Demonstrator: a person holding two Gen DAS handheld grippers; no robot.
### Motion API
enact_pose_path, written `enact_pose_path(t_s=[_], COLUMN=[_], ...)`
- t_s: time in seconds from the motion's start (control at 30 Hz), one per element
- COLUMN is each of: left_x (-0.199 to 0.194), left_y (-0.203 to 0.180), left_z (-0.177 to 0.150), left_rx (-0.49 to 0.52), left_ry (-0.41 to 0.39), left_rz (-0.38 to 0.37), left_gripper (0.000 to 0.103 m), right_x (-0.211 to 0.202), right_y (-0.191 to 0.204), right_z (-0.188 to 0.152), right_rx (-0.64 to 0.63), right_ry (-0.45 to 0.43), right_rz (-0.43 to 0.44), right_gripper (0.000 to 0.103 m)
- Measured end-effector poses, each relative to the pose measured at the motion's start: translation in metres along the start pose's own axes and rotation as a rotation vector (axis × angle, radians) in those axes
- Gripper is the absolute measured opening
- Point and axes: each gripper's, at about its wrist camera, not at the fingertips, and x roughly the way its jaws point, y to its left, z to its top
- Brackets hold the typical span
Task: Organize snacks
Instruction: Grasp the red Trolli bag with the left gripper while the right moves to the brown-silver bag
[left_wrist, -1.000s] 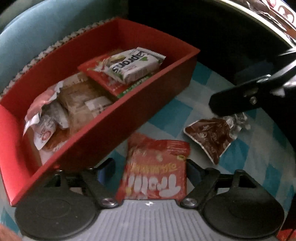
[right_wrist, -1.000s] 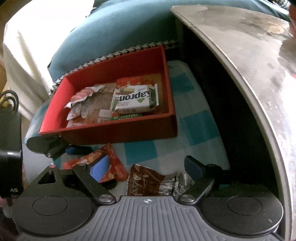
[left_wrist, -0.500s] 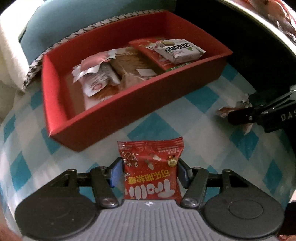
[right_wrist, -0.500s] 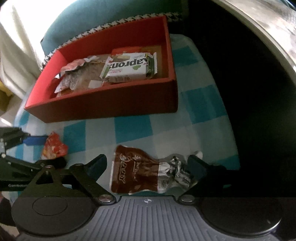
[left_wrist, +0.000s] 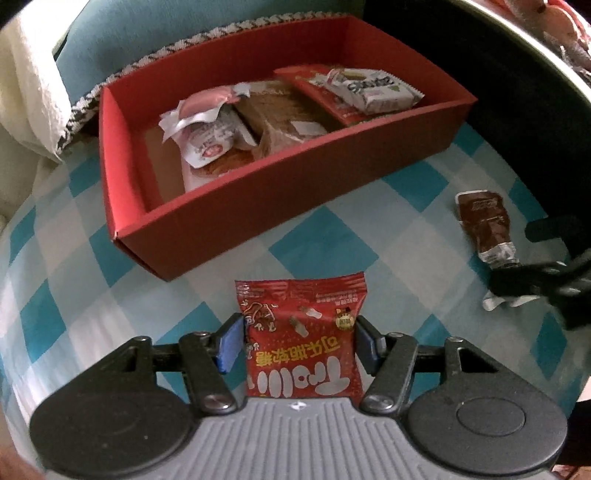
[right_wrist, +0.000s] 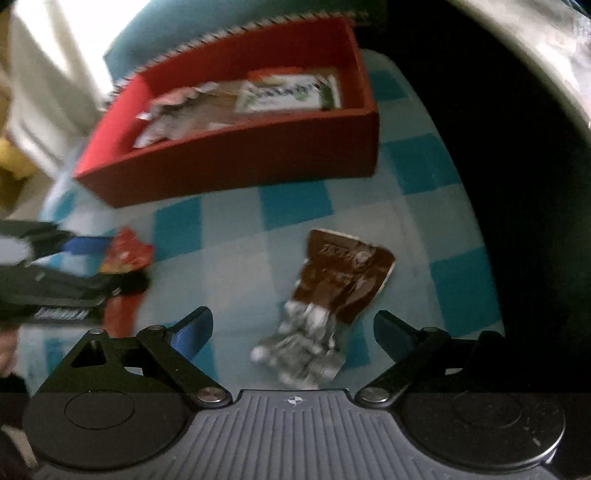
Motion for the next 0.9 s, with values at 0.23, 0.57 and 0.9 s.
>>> enact_pose_path(t_s=[0.23, 0.57, 0.9], left_x=[0.003, 0.009, -0.004], left_y=[-0.005, 0.007, -0.014], left_z=[-0.005, -0.018, -0.016], left_rx=[0.015, -0.021, 0.022], left_ry=[0.001, 0.006, 0.007], left_rz=[0.044, 0.072, 0.045], left_gripper=[0.064, 0.096, 0.05], right_x=[0.029, 0.032, 0.015], right_y=[0.023, 0.03, 0.056], right_z=[-0.013, -0.021, -0.034], right_rx=[-0.045, -0.073, -0.139], right_ry=[0.008, -0.03, -0.042], right_rz=[-0.118, -0.169, -0.158], right_gripper=[0.103, 0.103, 0.072])
